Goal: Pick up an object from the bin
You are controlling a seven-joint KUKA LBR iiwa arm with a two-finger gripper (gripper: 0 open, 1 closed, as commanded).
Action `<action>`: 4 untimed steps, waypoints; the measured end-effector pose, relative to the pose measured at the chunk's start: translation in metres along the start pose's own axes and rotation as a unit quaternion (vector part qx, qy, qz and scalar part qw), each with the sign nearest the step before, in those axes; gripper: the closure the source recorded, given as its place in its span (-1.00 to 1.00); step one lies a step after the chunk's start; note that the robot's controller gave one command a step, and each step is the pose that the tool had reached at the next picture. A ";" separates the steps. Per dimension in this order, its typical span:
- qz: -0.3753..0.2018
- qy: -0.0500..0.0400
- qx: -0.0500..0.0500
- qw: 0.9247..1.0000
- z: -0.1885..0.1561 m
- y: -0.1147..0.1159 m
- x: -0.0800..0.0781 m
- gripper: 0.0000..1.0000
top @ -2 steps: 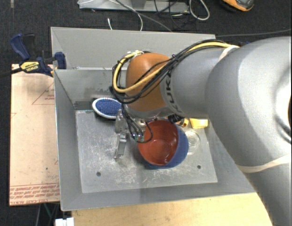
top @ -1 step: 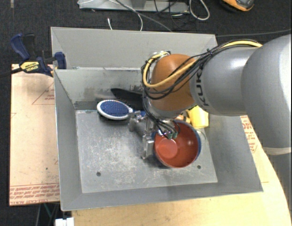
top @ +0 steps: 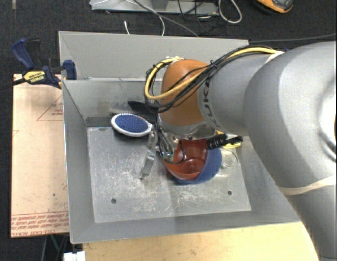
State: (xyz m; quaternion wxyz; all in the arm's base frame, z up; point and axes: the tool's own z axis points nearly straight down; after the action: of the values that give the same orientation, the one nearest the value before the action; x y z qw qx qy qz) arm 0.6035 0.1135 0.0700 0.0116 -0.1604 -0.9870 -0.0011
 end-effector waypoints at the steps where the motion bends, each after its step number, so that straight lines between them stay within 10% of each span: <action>1: -0.226 -0.015 -0.001 0.974 -0.006 0.036 -0.028 1.00; 4: -0.225 -0.015 -0.002 0.974 -0.047 0.036 -0.025 1.00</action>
Offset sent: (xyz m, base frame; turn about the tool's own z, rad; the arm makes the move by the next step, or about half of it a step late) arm 0.0000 0.0000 0.0000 0.0000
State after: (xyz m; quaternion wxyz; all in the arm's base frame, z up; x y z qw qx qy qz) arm 0.6400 0.1393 0.1161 -0.0040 0.0657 -0.9978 -0.0033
